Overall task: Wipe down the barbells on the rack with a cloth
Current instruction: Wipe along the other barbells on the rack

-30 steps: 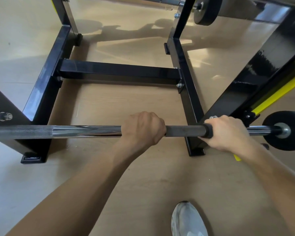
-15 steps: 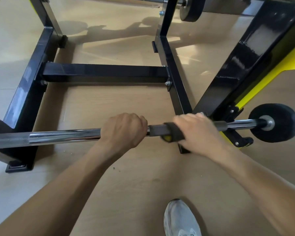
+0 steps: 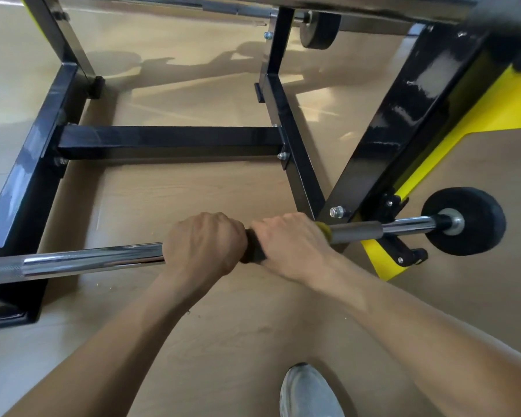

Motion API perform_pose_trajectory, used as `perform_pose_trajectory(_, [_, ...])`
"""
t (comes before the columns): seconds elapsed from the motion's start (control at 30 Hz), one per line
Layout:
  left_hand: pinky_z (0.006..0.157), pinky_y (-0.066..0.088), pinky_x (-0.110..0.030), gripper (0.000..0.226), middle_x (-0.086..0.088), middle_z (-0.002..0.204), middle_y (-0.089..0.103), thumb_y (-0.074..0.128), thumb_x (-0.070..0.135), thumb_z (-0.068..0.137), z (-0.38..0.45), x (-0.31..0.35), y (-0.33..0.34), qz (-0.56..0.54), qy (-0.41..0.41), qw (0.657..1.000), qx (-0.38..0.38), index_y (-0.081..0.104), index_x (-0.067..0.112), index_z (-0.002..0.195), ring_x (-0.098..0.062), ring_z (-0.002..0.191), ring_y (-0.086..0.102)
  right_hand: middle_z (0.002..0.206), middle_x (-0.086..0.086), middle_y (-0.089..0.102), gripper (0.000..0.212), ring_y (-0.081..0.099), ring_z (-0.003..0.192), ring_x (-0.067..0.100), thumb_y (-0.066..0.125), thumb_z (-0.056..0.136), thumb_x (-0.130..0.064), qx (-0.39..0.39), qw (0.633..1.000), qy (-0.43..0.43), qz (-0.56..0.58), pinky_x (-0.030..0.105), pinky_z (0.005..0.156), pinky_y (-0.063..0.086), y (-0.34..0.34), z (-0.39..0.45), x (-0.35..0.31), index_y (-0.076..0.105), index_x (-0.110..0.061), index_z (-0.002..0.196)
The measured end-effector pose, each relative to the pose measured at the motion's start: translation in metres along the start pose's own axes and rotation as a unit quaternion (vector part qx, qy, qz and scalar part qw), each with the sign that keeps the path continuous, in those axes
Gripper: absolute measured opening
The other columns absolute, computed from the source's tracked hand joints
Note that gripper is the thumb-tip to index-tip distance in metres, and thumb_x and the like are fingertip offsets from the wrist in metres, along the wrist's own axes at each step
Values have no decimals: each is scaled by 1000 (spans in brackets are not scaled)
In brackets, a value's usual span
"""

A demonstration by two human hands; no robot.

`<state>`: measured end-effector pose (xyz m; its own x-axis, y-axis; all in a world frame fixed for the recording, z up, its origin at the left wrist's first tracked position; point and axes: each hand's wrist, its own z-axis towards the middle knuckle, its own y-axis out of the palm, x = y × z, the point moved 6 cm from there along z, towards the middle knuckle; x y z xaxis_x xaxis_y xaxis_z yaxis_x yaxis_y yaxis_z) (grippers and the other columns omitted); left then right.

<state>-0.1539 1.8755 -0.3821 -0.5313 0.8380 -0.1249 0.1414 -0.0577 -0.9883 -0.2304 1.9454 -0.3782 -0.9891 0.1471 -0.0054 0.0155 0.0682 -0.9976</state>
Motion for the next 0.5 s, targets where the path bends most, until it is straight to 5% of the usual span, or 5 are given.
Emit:
perform_pose_trajectory(0.13, [44,25,-25,20,-8,59,55,67,14,80,-4,2,-1,-7,71,996,53,49,16,72,-30,45,51,99,-2,65,37,60,91,18,69,81,-35,68,996,-34,39,35,83,45,3,-23,16,58,-19,113])
perform_pose_trajectory(0.27, [45,8,-17,29,-1,47,22,66,9,72,-3,-5,7,-10,53,998,37,39,16,65,-22,38,22,106,-6,61,43,57,101,16,70,82,-50,5,995,99,-5,33,90,41,6,-64,90,55,-23,112])
perform_pose_trajectory(0.37, [45,9,-19,27,-2,52,32,60,9,75,0,0,1,-17,39,998,48,36,17,68,-24,44,28,94,-5,63,70,59,89,18,35,76,-81,20,988,142,-50,31,80,41,-1,-75,111,57,-19,100])
perform_pose_trajectory(0.5, [56,31,-30,17,-3,86,58,36,16,96,2,1,6,-10,-11,1000,19,37,22,80,-28,68,43,77,-10,60,93,60,68,11,-12,74,-86,-4,995,98,-20,29,72,50,-4,-48,77,56,-25,89])
